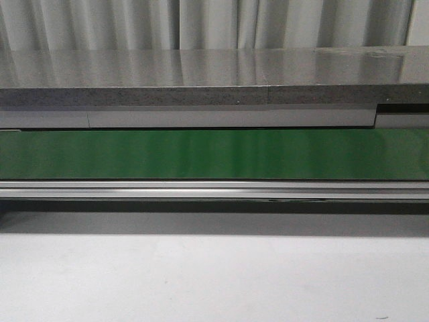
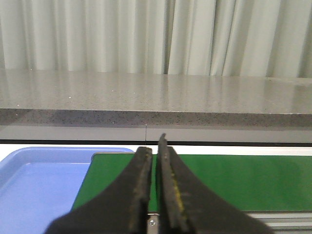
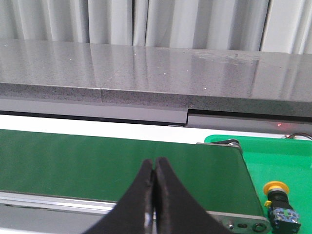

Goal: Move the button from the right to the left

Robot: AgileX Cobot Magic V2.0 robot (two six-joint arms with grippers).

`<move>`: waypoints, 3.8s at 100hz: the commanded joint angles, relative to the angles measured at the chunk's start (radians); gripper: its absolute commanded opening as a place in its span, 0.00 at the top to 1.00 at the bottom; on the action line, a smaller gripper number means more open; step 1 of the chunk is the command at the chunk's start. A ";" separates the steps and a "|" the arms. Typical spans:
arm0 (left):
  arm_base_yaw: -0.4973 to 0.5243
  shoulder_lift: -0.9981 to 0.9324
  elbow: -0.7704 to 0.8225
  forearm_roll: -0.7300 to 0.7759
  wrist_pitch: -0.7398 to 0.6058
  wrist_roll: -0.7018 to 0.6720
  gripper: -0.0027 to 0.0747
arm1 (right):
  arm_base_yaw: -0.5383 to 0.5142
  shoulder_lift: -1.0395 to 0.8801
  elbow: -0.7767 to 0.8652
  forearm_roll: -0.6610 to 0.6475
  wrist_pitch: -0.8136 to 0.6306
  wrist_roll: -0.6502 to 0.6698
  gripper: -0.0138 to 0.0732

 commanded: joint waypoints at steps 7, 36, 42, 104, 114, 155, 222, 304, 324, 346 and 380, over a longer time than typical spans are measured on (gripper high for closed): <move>0.005 -0.036 0.042 -0.002 -0.074 -0.011 0.96 | -0.006 0.129 -0.178 0.007 0.080 -0.003 0.92; 0.005 -0.036 0.042 -0.002 -0.074 -0.011 0.96 | -0.006 0.441 -0.459 0.007 0.425 -0.003 0.92; 0.005 -0.036 0.042 -0.002 -0.074 -0.011 0.96 | -0.006 0.506 -0.497 0.007 0.467 -0.003 0.92; 0.005 -0.036 0.042 -0.002 -0.074 -0.011 0.96 | -0.006 0.701 -0.531 0.013 0.479 -0.003 0.78; 0.005 -0.036 0.042 -0.002 -0.074 -0.011 0.96 | -0.006 0.701 -0.531 0.022 0.491 -0.003 0.55; 0.005 -0.036 0.042 -0.002 -0.074 -0.011 0.96 | -0.006 0.701 -0.533 0.097 0.425 0.013 0.15; 0.005 -0.036 0.042 -0.002 -0.074 -0.011 0.96 | -0.432 1.160 -0.846 -0.123 0.381 0.042 0.15; 0.005 -0.036 0.042 -0.002 -0.074 -0.011 0.96 | -0.630 1.685 -0.996 0.187 0.294 -0.491 0.15; 0.005 -0.036 0.042 -0.002 -0.074 -0.011 0.96 | -0.631 1.719 -0.996 0.214 0.286 -0.559 0.15; 0.005 -0.036 0.042 -0.002 -0.074 -0.011 0.96 | -0.631 1.754 -0.996 0.214 0.272 -0.564 0.15; 0.005 -0.036 0.042 -0.002 -0.074 -0.011 0.96 | -0.631 1.826 -0.996 0.214 0.275 -0.564 0.15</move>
